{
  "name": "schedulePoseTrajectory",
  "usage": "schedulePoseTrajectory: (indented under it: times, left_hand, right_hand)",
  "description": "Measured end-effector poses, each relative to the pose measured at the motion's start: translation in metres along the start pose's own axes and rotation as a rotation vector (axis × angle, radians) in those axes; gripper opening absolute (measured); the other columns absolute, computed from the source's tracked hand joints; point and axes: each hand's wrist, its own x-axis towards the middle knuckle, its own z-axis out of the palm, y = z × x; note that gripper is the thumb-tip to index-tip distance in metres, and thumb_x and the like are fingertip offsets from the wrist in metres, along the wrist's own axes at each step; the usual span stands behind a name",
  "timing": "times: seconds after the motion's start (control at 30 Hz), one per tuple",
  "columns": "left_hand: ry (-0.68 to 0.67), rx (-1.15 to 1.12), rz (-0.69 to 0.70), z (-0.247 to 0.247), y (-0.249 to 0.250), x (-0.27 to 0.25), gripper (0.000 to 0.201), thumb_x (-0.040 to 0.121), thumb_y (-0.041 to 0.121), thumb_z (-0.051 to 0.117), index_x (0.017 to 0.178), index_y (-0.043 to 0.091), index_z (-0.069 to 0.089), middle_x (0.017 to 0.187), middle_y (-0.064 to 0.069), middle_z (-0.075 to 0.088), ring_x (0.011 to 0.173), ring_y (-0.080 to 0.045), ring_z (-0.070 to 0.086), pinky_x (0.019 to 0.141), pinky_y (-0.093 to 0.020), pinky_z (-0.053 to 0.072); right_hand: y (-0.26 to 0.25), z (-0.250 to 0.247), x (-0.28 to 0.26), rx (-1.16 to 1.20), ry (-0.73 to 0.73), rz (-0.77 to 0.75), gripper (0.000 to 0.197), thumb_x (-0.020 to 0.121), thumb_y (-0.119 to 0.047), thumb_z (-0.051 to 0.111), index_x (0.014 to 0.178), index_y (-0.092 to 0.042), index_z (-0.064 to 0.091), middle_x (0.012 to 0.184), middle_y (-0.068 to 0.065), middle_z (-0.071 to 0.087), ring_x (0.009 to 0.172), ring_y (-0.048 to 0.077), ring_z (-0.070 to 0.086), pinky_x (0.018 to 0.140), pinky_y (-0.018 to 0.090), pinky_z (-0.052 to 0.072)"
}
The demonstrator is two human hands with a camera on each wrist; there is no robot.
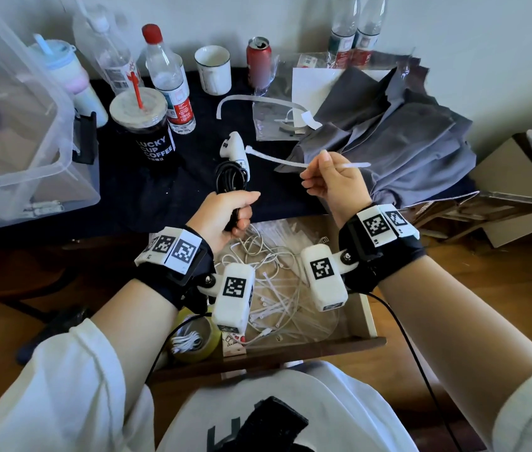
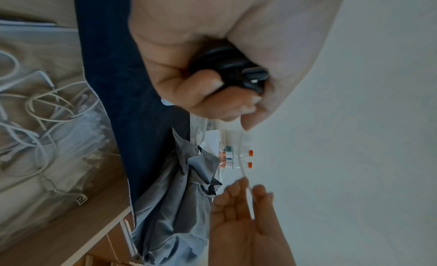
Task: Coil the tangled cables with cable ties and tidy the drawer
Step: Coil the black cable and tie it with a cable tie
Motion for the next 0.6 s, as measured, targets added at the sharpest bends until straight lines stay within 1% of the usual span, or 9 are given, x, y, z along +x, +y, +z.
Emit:
schedulePoseTrajectory:
  times: [0.07, 0.13, 0.17, 0.27, 0.33, 0.4, 0.5, 0.53, 0.6]
  left_hand:
    - [-0.066, 0.037, 0.031, 0.004, 0.0, -0.002, 0.043, 0.092, 0.01, 0.052, 0.056, 0.019, 0.03, 0.04, 0.007, 0.031, 0.034, -0.006, 0.029, 0.037, -0.017, 0.019]
    - [-0.127, 0.061, 0.046, 0.008, 0.002, -0.004, 0.043, 0.092, 0.007, 0.051, 0.055, 0.018, 0.031, 0.041, 0.006, 0.03, 0.033, -0.006, 0.027, 0.036, -0.017, 0.018]
    - [-0.149, 0.062, 0.043, 0.01, 0.003, -0.004, 0.043, 0.092, 0.007, 0.05, 0.054, 0.018, 0.034, 0.041, 0.006, 0.03, 0.033, -0.006, 0.026, 0.037, -0.016, 0.017]
    - [-0.179, 0.037, 0.017, 0.011, 0.005, -0.004, 0.048, 0.092, 0.01, 0.05, 0.045, 0.021, 0.049, 0.042, 0.006, 0.03, 0.033, -0.006, 0.026, 0.037, -0.016, 0.017]
    - [-0.191, 0.019, 0.021, 0.012, 0.006, -0.005, 0.036, 0.092, 0.01, 0.05, 0.057, 0.018, 0.055, 0.042, 0.006, 0.031, 0.033, -0.006, 0.026, 0.038, -0.016, 0.018]
    - [-0.208, 0.004, 0.033, 0.011, 0.007, -0.005, 0.022, 0.091, 0.01, 0.051, 0.069, 0.014, 0.054, 0.041, 0.007, 0.032, 0.033, -0.006, 0.027, 0.038, -0.016, 0.019]
    - [-0.248, -0.026, 0.069, 0.007, 0.006, -0.004, 0.018, 0.083, 0.012, 0.06, 0.067, 0.016, 0.054, 0.041, 0.008, 0.033, 0.033, -0.004, 0.028, 0.04, -0.016, 0.022]
    - [-0.264, -0.04, 0.085, 0.005, 0.007, -0.003, 0.017, 0.081, 0.013, 0.062, 0.065, 0.017, 0.056, 0.04, 0.009, 0.033, 0.033, -0.004, 0.028, 0.041, -0.016, 0.023]
    - [-0.29, -0.073, 0.111, 0.003, 0.008, -0.002, 0.016, 0.078, 0.015, 0.06, 0.063, 0.019, 0.064, 0.04, 0.009, 0.033, 0.033, -0.003, 0.028, 0.043, -0.017, 0.022]
  right_hand:
    - [0.002, 0.004, -0.003, -0.087, -0.037, -0.007, 0.037, 0.102, -0.017, 0.032, 0.068, -0.016, 0.048, 0.07, 0.001, 0.058, 0.055, 0.003, 0.053, 0.057, 0.016, 0.042]
    - [0.003, 0.008, -0.007, -0.164, -0.127, -0.015, 0.036, 0.102, -0.017, 0.032, 0.069, -0.017, 0.048, 0.073, -0.001, 0.059, 0.062, 0.007, 0.053, 0.059, 0.017, 0.04]
    - [0.003, 0.01, -0.01, -0.187, -0.185, -0.029, 0.036, 0.101, -0.017, 0.032, 0.07, -0.018, 0.048, 0.075, -0.002, 0.06, 0.064, 0.008, 0.053, 0.06, 0.017, 0.04]
    - [0.002, 0.017, -0.014, -0.218, -0.313, -0.099, 0.035, 0.101, -0.018, 0.034, 0.07, -0.02, 0.049, 0.076, -0.002, 0.058, 0.068, 0.006, 0.052, 0.064, 0.019, 0.039]
    - [0.001, 0.02, -0.015, -0.213, -0.346, -0.143, 0.03, 0.096, -0.026, 0.037, 0.069, -0.02, 0.049, 0.075, -0.003, 0.056, 0.066, 0.002, 0.052, 0.064, 0.017, 0.039]
    - [-0.002, 0.023, -0.015, -0.204, -0.366, -0.178, 0.026, 0.09, -0.03, 0.037, 0.069, -0.02, 0.048, 0.073, -0.005, 0.054, 0.063, -0.003, 0.051, 0.062, 0.012, 0.039]
    - [-0.005, 0.023, -0.014, -0.19, -0.375, -0.216, 0.025, 0.09, -0.027, 0.036, 0.069, -0.02, 0.048, 0.07, -0.009, 0.053, 0.063, -0.004, 0.05, 0.062, 0.011, 0.038]
    - [-0.005, 0.022, -0.014, -0.186, -0.376, -0.223, 0.025, 0.09, -0.026, 0.036, 0.07, -0.02, 0.049, 0.07, -0.011, 0.054, 0.063, -0.003, 0.051, 0.063, 0.011, 0.038]
    - [-0.006, 0.021, -0.013, -0.185, -0.391, -0.231, 0.025, 0.091, -0.026, 0.036, 0.07, -0.021, 0.05, 0.067, -0.013, 0.058, 0.064, -0.003, 0.052, 0.063, 0.01, 0.038]
